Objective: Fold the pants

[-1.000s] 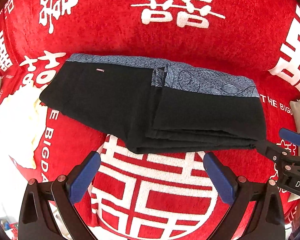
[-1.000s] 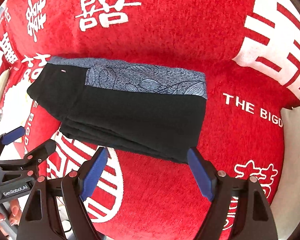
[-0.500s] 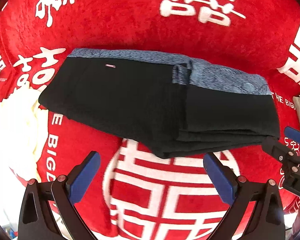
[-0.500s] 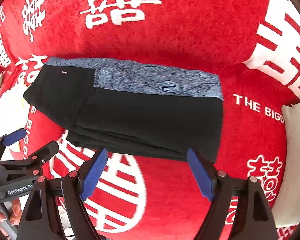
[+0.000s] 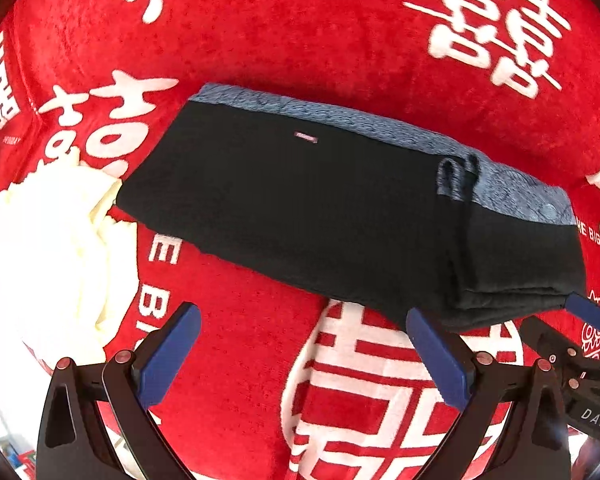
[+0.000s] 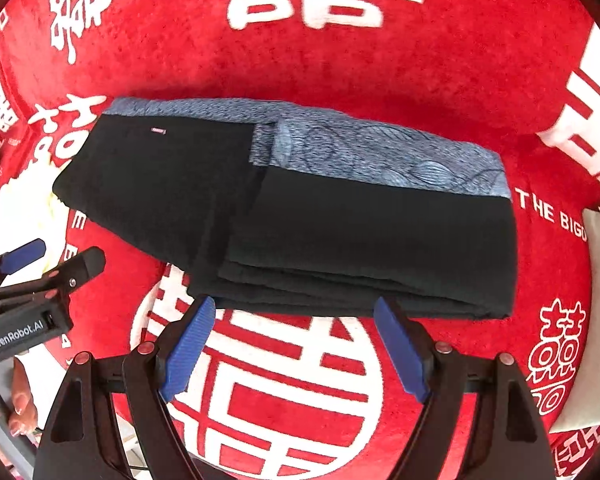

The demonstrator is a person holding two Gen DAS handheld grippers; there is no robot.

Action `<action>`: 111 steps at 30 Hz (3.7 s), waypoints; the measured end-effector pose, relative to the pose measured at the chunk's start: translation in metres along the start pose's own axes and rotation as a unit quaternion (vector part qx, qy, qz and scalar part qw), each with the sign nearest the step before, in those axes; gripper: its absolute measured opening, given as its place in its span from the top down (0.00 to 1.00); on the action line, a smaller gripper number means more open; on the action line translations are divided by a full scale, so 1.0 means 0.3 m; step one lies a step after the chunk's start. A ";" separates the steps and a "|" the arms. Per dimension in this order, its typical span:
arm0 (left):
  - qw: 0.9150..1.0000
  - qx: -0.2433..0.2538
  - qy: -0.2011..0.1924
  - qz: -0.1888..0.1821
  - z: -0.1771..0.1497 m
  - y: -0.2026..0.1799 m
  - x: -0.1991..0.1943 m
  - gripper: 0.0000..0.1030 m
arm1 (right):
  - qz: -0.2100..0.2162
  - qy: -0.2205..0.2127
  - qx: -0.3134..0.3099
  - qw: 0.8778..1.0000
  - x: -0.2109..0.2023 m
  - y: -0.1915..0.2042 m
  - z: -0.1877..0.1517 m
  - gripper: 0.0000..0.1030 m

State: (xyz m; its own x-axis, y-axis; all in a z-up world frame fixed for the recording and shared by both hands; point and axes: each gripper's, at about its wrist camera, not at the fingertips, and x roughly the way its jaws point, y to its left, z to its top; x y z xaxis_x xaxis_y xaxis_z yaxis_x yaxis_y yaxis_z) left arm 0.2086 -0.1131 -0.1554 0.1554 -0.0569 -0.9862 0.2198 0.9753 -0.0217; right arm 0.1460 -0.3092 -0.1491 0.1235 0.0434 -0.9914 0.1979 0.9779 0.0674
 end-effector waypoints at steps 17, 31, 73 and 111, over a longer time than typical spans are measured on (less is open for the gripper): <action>1.000 -0.024 0.010 0.013 0.032 0.106 0.063 0.00 | -0.018 0.022 -0.023 0.999 0.065 0.066 0.054 0.18; 0.999 -0.030 0.016 -0.001 0.053 0.128 0.092 0.00 | -0.018 0.027 -0.028 0.999 0.086 0.070 0.076 0.18; 0.957 -0.240 -0.040 -0.158 0.160 0.409 0.342 0.72 | 0.007 -0.018 0.015 1.000 0.229 -0.061 0.081 0.18; 0.984 0.040 -0.174 0.010 0.127 0.099 0.072 0.76 | 0.067 0.261 -0.258 0.928 0.279 0.864 0.685 0.81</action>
State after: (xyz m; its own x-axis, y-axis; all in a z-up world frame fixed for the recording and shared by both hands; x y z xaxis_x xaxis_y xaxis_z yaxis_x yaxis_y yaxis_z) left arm 0.2551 -0.0934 -0.1711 0.4776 -0.1201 -0.8703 0.2862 0.9578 0.0249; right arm 0.4075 -0.0941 -0.1914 -0.4006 0.1339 -0.9064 -0.2936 0.9183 0.2654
